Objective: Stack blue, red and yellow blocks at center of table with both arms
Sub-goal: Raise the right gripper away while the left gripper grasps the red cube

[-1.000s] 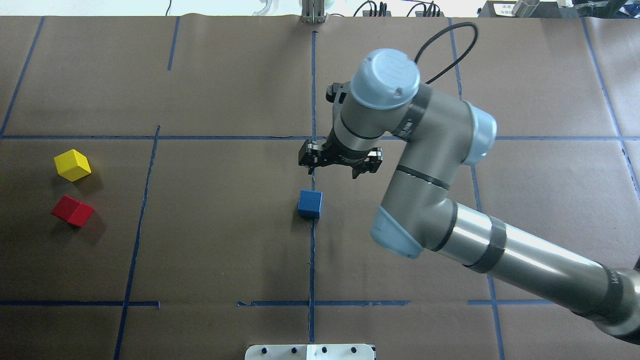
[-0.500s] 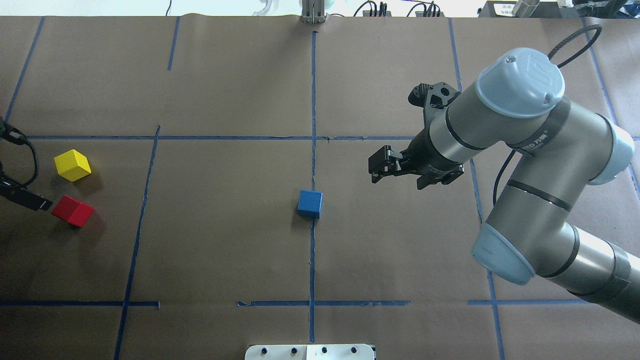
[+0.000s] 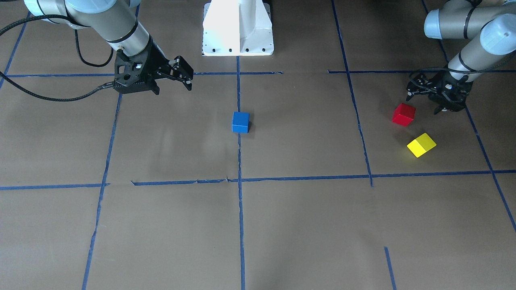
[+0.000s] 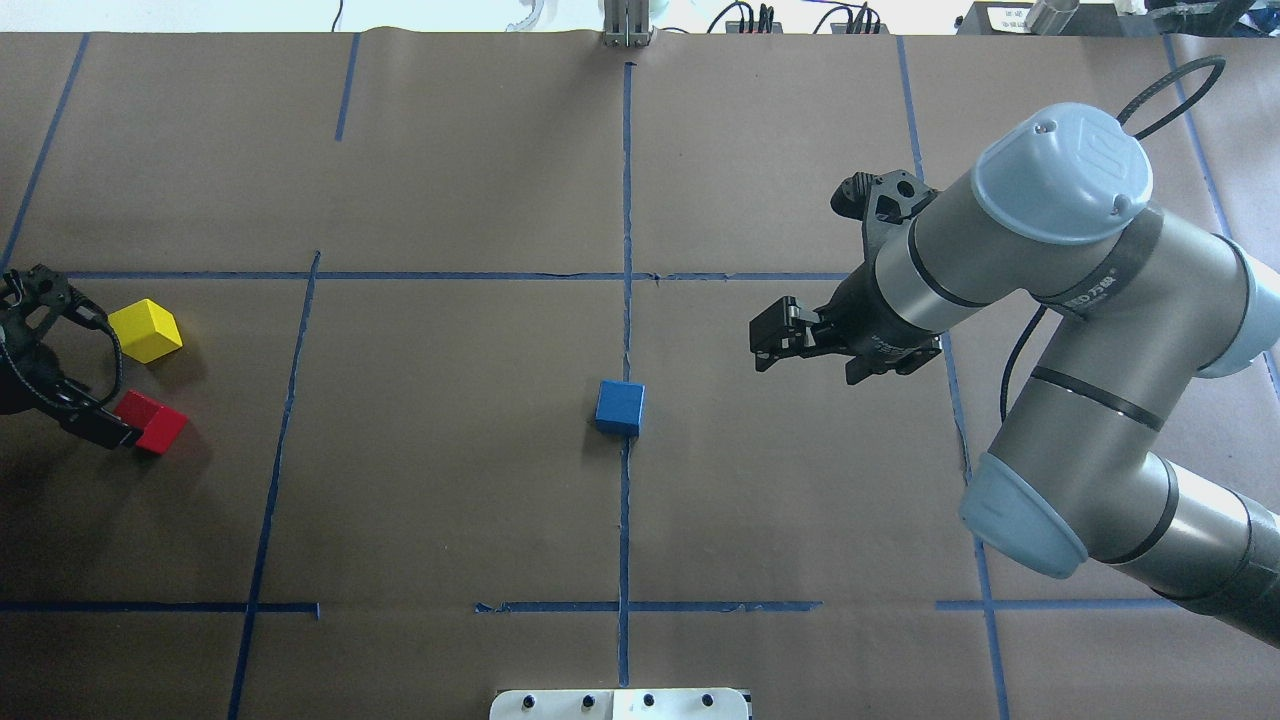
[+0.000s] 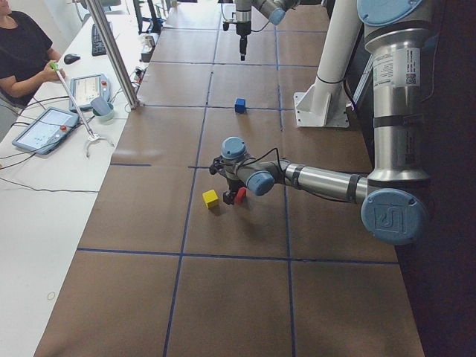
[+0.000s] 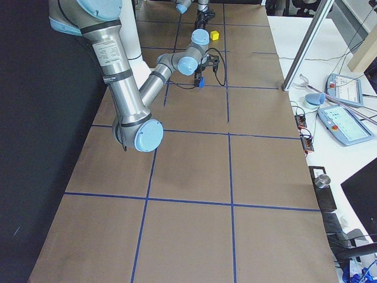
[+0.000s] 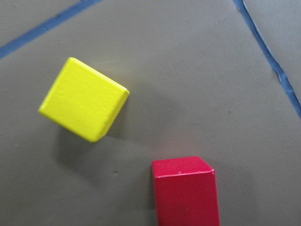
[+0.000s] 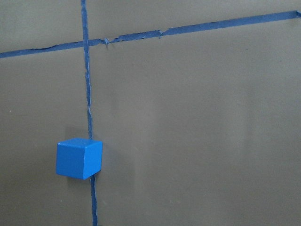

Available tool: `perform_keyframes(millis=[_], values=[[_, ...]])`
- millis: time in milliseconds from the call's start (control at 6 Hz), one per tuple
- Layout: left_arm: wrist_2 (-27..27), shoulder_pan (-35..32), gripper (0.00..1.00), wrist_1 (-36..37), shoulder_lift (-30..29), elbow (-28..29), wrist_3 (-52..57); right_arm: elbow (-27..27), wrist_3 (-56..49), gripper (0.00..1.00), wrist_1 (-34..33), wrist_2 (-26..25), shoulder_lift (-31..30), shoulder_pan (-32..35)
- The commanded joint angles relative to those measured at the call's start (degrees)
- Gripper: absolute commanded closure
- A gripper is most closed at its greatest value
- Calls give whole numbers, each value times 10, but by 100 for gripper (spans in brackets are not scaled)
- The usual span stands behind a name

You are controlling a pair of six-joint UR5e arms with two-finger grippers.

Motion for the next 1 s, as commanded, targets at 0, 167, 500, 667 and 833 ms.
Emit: perform_keyframes(millis=[0,167,500,667,833], values=[[0,12,0,-11,-20,12,-20,-2,0,0,0,0,-1,-1],[0,22,0,-11,-32,22,-39,-3,0,0,0,-2,-1,-3],[3,30,62,-11,-33,34,-41,-4,0,0,0,-5,-2,-4],[4,28,97,-10,-26,29,-65,-4,0,0,0,-5,-2,-5],[2,30,100,-5,-35,0,-151,-4,0,0,0,-6,-2,-4]])
